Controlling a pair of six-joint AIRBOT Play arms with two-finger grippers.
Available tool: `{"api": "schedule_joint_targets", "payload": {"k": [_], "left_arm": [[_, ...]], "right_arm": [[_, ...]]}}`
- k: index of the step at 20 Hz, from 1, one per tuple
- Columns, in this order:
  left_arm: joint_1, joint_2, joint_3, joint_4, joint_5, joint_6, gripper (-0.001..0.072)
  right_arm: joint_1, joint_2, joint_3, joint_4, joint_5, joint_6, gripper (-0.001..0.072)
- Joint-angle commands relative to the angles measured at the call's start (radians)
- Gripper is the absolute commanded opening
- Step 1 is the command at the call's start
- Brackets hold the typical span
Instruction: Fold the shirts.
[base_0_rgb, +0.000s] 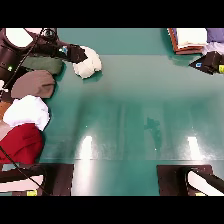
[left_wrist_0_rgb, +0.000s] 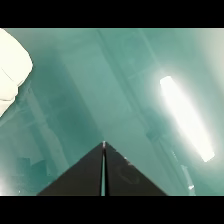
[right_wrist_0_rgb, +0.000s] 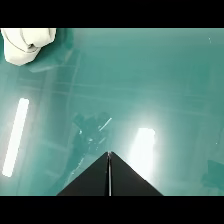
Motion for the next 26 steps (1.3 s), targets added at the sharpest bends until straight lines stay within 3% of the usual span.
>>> {"api": "schedule_joint_targets", "payload": {"k": [1, 13, 17, 18, 19, 20, 22, 26], "left_arm": [[0.000, -0.002, -0.001, 0.001, 0.000, 0.000, 0.0025], [0.000, -0.001, 0.000, 0.000, 0.055, 0.000, 0.0025], [0.000, -0.003, 0.000, -0.020, 0.083, 0.002, 0.0026], [0.000, -0.009, 0.000, -0.015, 0.119, 0.002, 0.0137], [0.001, -0.017, 0.000, 0.012, 0.152, -0.008, 0.0504], [0.001, -0.037, 0.000, 0.076, 0.184, -0.070, 0.0613], [0.019, -0.103, 0.000, 0.190, 0.200, -0.195, 0.0614], [0.110, -0.296, 0.000, 0.115, 0.248, -0.229, 0.0615]], "right_arm": [[0.000, 0.001, 0.000, 0.000, 0.000, 0.000, 0.0013], [0.000, -0.019, 0.000, 0.001, 0.000, 0.001, 0.0012], [0.001, -0.019, 0.000, 0.008, -0.063, 0.001, 0.0013], [0.001, -0.019, 0.000, 0.008, -0.062, 0.001, 0.0013], [0.001, -0.019, 0.000, 0.008, -0.052, 0.001, 0.0013], [0.001, -0.019, 0.000, 0.008, -0.040, 0.001, 0.0013], [0.001, -0.019, 0.000, 0.008, -0.037, 0.001, 0.0013], [0.001, -0.019, 0.000, 0.007, -0.021, 0.001, 0.0013]]}}
